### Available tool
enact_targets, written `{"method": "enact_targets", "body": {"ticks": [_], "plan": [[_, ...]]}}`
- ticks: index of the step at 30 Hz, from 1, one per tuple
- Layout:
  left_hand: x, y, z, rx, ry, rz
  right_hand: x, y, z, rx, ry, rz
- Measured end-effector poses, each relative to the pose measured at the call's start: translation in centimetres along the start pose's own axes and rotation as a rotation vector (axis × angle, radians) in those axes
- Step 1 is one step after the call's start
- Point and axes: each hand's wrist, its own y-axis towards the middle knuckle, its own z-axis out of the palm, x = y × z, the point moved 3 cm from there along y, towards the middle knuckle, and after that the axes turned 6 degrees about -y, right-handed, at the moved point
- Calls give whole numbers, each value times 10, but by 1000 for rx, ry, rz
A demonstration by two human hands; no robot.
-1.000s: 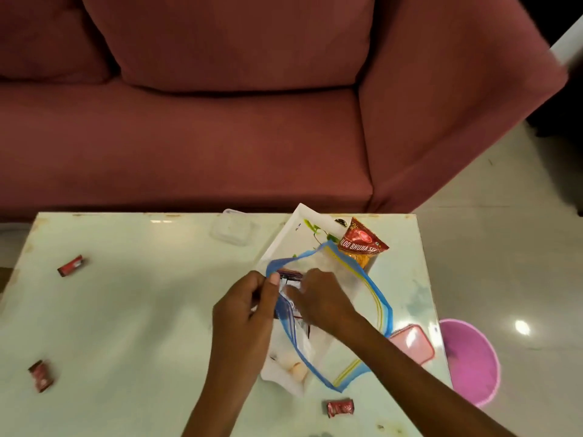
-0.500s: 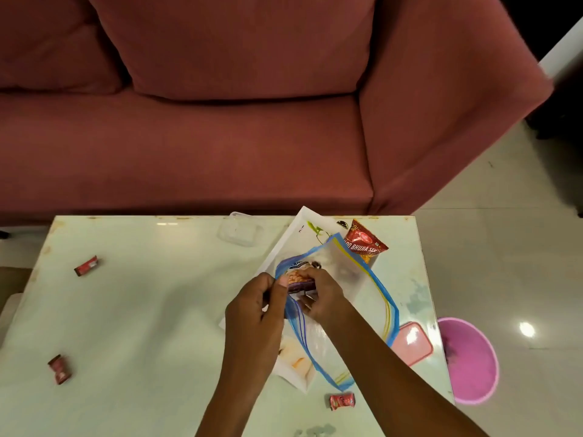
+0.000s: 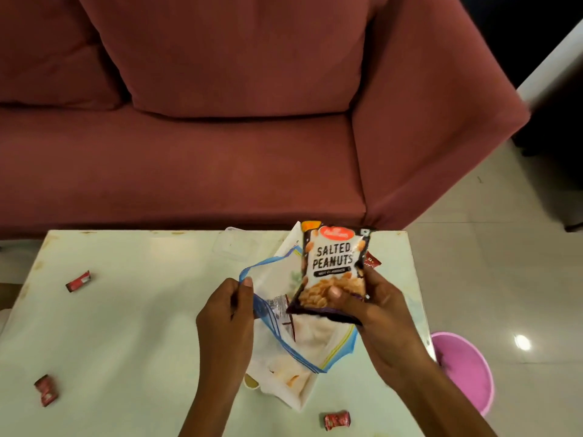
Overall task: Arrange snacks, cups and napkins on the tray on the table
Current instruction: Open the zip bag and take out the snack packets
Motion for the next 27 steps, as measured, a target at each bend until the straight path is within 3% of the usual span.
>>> {"method": "enact_targets", "body": {"ticks": [5, 9, 12, 16, 27], "plan": [[8, -1, -7, -6, -99, -5, 21, 30, -22, -57, 52, -145], [15, 6, -16, -72, -208, -43, 22, 76, -45, -214, 64, -170], [15, 10, -16, -78, -261, -48, 0, 120, -59, -353, 21, -107], [24, 15, -9, -64, -304, -52, -53, 172, -67, -485, -212, 16], [49, 12, -4, -51, -336, -69, -139, 234, -38, -494, -550, 152]]}}
